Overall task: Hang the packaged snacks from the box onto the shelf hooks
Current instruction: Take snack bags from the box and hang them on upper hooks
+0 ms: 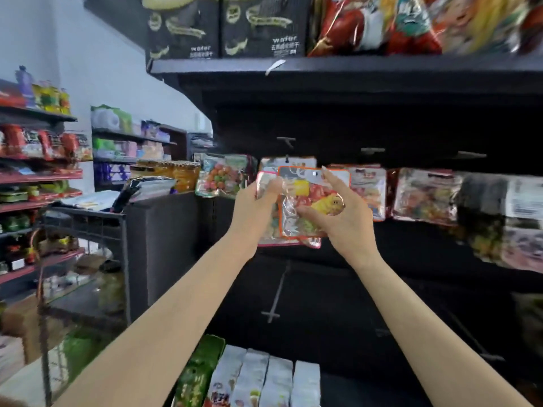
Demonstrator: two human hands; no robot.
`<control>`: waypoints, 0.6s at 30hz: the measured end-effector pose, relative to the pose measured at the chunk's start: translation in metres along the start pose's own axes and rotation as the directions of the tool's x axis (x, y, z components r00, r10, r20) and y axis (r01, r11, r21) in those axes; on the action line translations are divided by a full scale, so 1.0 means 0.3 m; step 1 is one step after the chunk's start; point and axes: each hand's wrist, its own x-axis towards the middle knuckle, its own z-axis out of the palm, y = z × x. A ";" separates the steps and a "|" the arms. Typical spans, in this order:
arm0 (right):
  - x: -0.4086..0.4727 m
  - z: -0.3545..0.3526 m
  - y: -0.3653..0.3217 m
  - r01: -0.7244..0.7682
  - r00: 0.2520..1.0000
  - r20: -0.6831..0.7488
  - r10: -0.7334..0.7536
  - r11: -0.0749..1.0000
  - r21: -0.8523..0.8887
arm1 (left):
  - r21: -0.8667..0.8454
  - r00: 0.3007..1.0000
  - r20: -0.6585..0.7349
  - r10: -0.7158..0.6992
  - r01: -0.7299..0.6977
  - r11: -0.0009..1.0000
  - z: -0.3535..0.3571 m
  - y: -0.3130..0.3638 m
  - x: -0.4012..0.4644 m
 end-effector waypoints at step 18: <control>0.170 -0.141 0.238 -0.188 0.976 -0.139 0.167 0.969 -0.159 | 0.366 0.947 -0.181 0.267 -0.187 0.912 0.147 -0.062 0.113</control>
